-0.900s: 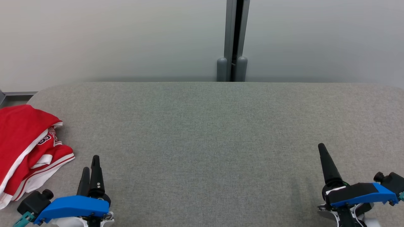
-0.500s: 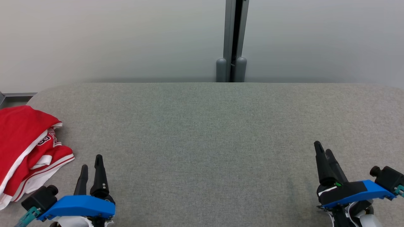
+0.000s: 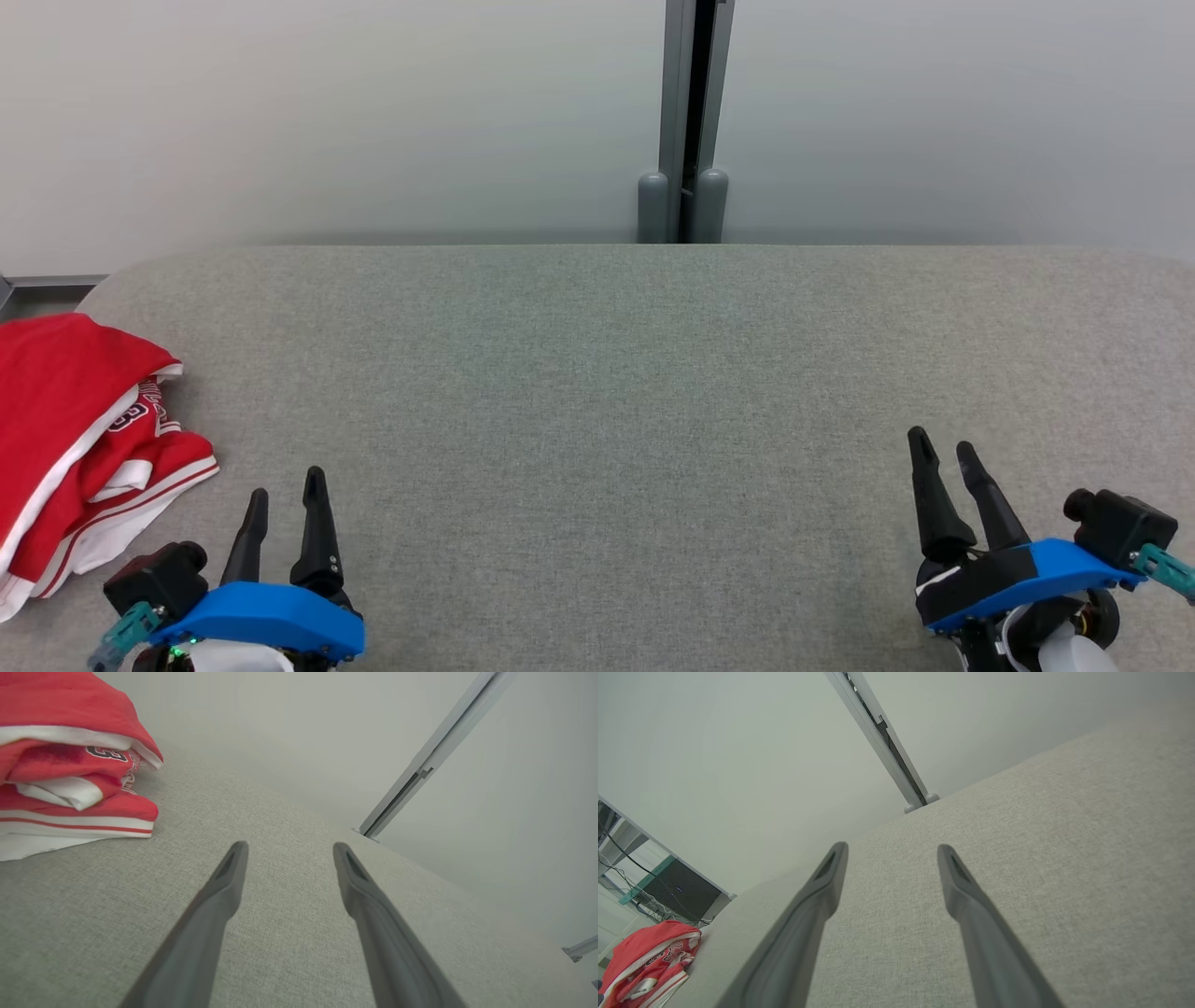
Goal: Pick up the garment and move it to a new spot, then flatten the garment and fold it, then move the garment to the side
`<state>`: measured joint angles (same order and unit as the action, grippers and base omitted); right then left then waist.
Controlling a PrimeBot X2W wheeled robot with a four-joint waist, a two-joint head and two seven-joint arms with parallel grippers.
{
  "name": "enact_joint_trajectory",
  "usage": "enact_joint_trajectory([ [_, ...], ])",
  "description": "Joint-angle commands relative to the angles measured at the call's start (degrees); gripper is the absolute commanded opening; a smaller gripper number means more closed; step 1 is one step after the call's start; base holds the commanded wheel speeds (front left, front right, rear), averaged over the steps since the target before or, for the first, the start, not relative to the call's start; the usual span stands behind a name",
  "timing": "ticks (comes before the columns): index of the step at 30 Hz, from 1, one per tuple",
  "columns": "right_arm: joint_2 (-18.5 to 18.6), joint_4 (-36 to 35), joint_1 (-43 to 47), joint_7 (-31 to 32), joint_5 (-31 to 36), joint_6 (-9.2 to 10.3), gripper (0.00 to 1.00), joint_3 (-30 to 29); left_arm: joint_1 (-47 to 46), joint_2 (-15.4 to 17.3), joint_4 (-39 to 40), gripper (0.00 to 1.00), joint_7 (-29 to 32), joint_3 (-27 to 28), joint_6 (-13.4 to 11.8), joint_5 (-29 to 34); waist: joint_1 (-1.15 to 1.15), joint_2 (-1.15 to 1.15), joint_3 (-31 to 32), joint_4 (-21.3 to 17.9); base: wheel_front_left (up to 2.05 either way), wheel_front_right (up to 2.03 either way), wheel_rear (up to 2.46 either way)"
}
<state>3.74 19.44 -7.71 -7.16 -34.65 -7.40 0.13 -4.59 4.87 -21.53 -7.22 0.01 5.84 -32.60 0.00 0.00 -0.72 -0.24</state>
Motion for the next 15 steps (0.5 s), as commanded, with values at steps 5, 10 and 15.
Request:
enact_joint_trajectory([
  [5,0.0,1.0,-0.6,-1.2,5.3,-0.10,1.00,0.1,-1.2,0.8,-0.1,1.00,-1.2,-1.3,-0.7,4.5,0.00,0.00,0.0,0.0,0.00,0.00,0.00],
  [10,-0.2,3.7,-1.0,-2.0,8.7,-0.11,1.00,0.7,-0.7,1.0,-0.9,1.00,-1.9,-1.9,-1.1,7.2,0.00,0.00,0.0,-0.2,0.00,0.00,0.00],
  [15,-0.4,5.4,-1.9,-2.7,11.8,-0.11,1.00,0.8,-0.6,1.1,-1.4,1.00,-2.7,-2.3,-1.4,9.7,0.00,0.00,-0.2,-0.3,0.00,0.00,0.00],
])
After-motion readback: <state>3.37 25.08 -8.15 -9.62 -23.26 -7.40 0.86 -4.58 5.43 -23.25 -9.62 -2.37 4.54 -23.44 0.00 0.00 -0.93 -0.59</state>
